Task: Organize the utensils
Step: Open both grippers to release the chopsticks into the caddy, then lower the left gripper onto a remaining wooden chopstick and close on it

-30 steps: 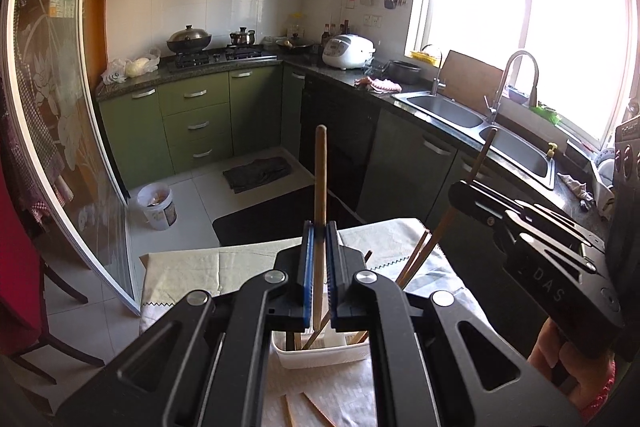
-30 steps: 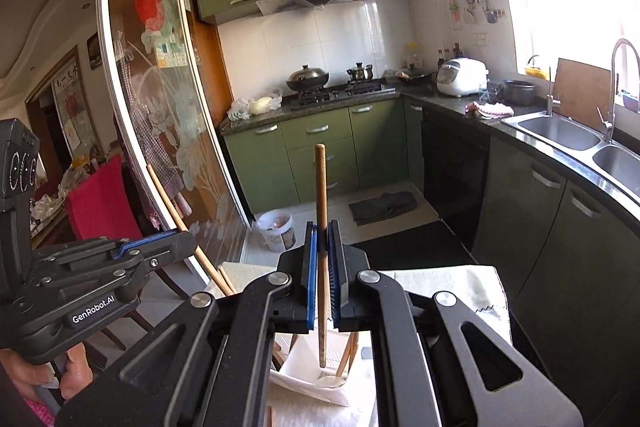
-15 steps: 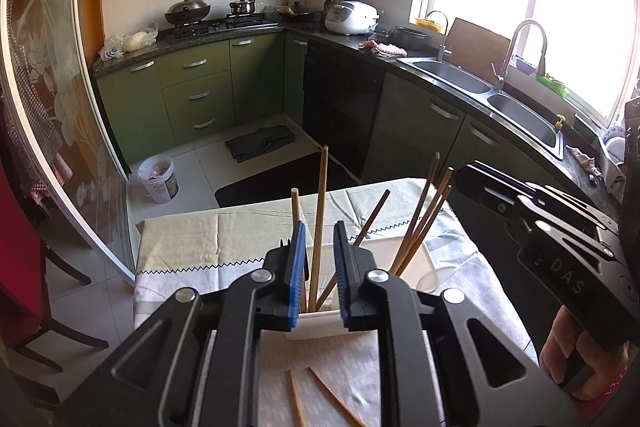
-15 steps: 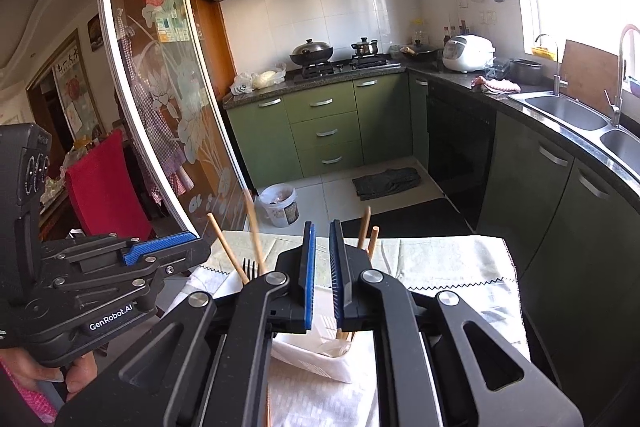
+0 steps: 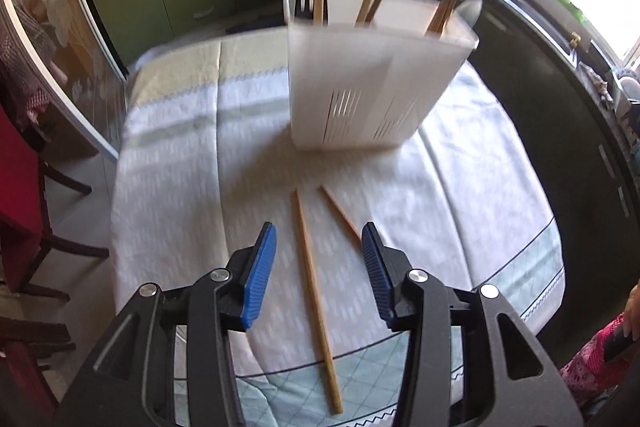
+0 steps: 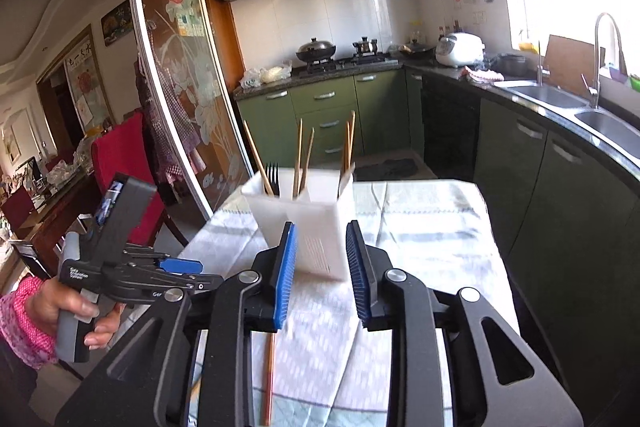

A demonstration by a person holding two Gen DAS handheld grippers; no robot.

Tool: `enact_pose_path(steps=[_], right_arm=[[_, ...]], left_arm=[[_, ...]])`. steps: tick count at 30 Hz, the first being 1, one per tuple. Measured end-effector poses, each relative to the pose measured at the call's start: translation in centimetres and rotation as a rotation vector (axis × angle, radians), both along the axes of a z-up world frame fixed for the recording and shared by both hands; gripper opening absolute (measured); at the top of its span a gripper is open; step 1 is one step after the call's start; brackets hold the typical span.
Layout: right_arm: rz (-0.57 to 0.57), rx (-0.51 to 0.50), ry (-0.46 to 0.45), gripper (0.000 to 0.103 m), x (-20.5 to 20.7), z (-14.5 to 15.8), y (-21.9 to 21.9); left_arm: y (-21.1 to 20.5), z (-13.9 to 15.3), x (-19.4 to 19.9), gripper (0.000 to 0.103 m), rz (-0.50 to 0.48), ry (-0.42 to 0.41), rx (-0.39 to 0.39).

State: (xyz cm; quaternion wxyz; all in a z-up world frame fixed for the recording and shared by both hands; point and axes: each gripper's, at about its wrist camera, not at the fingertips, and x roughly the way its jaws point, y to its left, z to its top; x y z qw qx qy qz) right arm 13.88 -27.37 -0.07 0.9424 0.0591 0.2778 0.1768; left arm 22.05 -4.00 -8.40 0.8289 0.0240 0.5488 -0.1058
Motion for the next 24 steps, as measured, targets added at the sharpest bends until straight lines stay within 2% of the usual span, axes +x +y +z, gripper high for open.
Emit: enact_pose_path(steps=[5,9,12,18,22,24], right_arm=[[-0.004,0.028,0.123,0.031,-1.6,-4.8,-1.4],[-0.020,0.065,0.162,0.031,-2.6,-7.0,-2.8],[-0.029,0.080,0.172,0.031,-2.8,-7.4,-3.4],[-0.039,0.101,0.182,0.032,-2.7,-7.5,-4.1],[-0.036,0.104,0.190,0.032,-2.1,-7.5,-3.9],[-0.031,0.103,0.193,0.033,-1.9,-7.5,-3.5]], left_arm=[[0.2,-5.1,1.1,0.041,0.040,0.109,0.040],[-0.3,-6.5,2.3,0.037,0.062,0.115,0.054],[-0.3,-7.1,3.1,0.023,0.078,0.124,0.048],[-0.5,-8.4,3.6,0.020,0.083,0.152,0.053],[-0.9,-8.5,3.6,0.019,0.073,0.137,0.073],[-1.7,-8.8,3.4,0.015,0.069,0.125,0.092]])
